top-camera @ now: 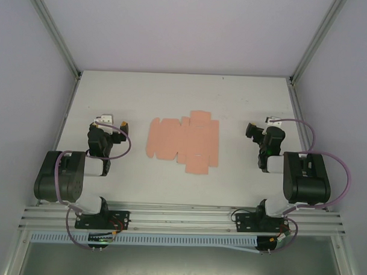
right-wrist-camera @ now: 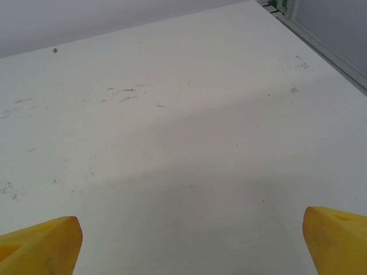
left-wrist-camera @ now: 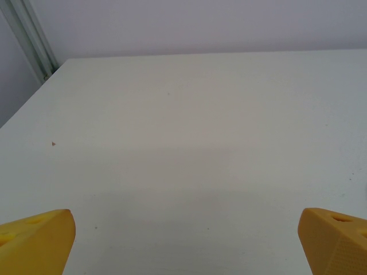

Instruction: Assemble paper box

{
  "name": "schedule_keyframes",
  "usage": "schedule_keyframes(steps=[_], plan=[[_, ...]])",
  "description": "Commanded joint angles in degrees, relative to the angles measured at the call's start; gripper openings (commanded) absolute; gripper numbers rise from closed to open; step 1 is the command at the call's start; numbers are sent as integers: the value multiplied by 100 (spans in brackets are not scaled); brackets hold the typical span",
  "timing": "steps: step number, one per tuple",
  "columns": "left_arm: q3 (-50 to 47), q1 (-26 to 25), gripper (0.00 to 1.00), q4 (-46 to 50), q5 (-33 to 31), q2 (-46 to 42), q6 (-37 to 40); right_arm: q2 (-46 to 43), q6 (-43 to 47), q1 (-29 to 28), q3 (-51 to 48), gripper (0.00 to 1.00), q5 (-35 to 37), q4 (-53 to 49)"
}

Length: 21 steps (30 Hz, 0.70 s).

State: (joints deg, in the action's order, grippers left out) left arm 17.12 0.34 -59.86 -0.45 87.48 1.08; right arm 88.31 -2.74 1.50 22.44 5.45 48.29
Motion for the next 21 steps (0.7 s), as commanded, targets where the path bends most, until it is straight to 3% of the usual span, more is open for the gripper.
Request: schedule_keyframes(steps=[1, 8, 14, 21], plan=[[56, 36, 99, -168, 79, -24, -16, 53, -7, -18, -47, 99, -62, 271], [150, 36, 99, 155, 45, -267, -18, -175, -16, -20, 51, 99, -37, -58], [858, 36, 99, 2116, -248, -1244, -311, -1330, 9, -80, 360, 99, 0, -1473], [1692, 28, 99, 4561, 1212, -2075, -2157, -2425, -839, -655, 1565, 99, 108, -4421]])
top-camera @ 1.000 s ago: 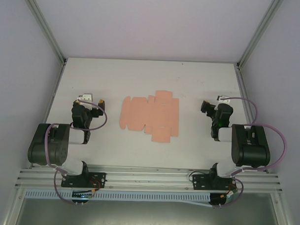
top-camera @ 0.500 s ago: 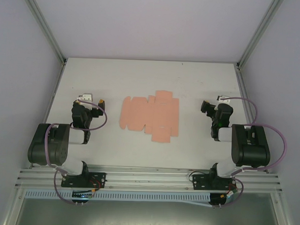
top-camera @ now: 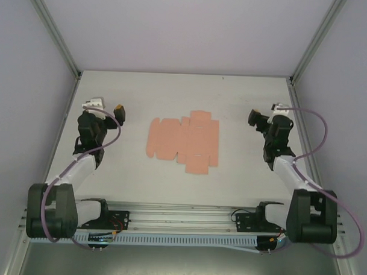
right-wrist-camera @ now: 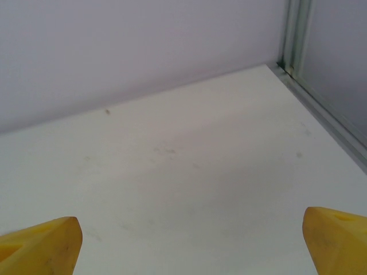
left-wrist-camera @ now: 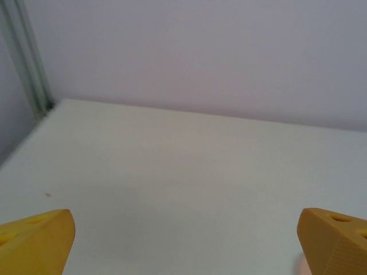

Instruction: Assemble paper box

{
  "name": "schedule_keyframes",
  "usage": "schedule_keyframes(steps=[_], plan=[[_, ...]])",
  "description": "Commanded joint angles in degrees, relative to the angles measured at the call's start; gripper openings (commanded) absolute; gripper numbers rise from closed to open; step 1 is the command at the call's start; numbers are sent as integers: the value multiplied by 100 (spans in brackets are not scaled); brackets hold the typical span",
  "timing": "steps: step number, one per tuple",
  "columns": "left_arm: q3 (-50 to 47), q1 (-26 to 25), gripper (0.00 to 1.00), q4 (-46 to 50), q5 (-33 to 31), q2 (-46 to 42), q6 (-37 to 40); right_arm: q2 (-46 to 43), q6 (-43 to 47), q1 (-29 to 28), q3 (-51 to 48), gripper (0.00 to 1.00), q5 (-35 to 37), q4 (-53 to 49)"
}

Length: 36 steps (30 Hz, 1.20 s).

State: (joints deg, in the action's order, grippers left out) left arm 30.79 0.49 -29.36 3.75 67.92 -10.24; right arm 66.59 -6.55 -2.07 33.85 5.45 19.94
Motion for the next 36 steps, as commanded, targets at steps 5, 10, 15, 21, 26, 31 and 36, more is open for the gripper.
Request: schedule_keyframes(steps=[5, 10, 15, 21, 26, 31, 36], plan=[[683, -88, 99, 2310, 2154, 55, -1920, -98, -1475, -1281, 1137, 89, 98, -3144], [1247, -737, 99, 3326, 1820, 708, -1876, 751, -2427, -1893, 1334, 69, -811, -3262], [1700, -944, 99, 3662, 2235, 1688, -1954, 1903, -2482, -2254, 1842, 48, -1127, -3322], [2007, -1073, 99, 3847, 2325, 2263, -1884, 2832, -2469, -2246, 2016, 40, -1342, -3052], [2221, -1113, 99, 3974, 2421, 2671, -1831, 3455, -2605, -2228, 1986, 32, -1428, -2788], [2452, -1139, 99, 4178, 2499, 2973, -1710, 3805, -2623, -2171, 1892, 27, -1167, -2848], [2765, -1174, 99, 4592, 2370, 3450, -1598, 3990, -2472, -2175, 1834, 21, -830, -3128]])
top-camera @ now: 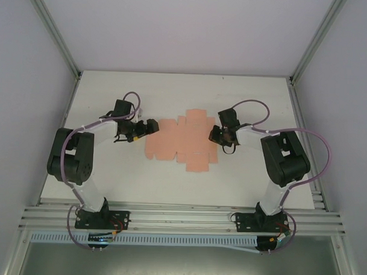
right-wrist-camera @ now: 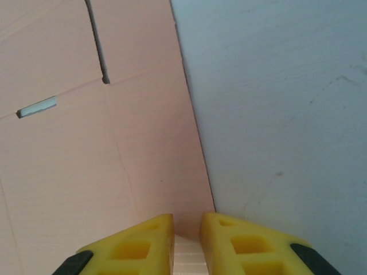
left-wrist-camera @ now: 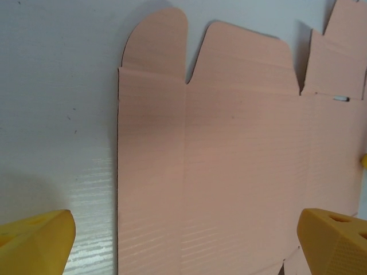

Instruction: Assemble paper box

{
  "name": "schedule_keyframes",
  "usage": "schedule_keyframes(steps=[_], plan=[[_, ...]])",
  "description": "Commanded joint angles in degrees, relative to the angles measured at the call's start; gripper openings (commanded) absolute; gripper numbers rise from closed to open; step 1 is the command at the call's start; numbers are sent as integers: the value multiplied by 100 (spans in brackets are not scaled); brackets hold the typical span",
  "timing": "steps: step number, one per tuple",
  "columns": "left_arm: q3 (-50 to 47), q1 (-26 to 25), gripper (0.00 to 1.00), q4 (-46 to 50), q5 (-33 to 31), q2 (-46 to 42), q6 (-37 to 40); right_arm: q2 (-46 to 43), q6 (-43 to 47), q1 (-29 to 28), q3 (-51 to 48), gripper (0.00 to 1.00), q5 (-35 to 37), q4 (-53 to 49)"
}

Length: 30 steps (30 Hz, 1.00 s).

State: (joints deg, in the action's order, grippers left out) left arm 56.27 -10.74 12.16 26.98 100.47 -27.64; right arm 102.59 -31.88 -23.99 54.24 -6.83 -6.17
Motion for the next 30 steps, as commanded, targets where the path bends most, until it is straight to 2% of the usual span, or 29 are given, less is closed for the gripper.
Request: schedule_keyframes(steps=[1, 10, 18, 23, 30], plan=[[265, -64, 99, 507, 35, 254, 139, 385, 43, 15, -265, 21, 403, -493], [618, -338, 99, 577, 267, 725, 126, 411, 86, -1, -546, 18, 384, -316], [842, -570, 99, 314, 826, 732, -223, 365, 229, -97, -585, 15, 446, -275], [657, -574, 99, -8, 972, 241, -347, 383, 213, -133, -668, 14, 428, -237], [230, -574, 99, -431, 824, -819, -453, 306, 140, -141, -817, 13, 516, -157]])
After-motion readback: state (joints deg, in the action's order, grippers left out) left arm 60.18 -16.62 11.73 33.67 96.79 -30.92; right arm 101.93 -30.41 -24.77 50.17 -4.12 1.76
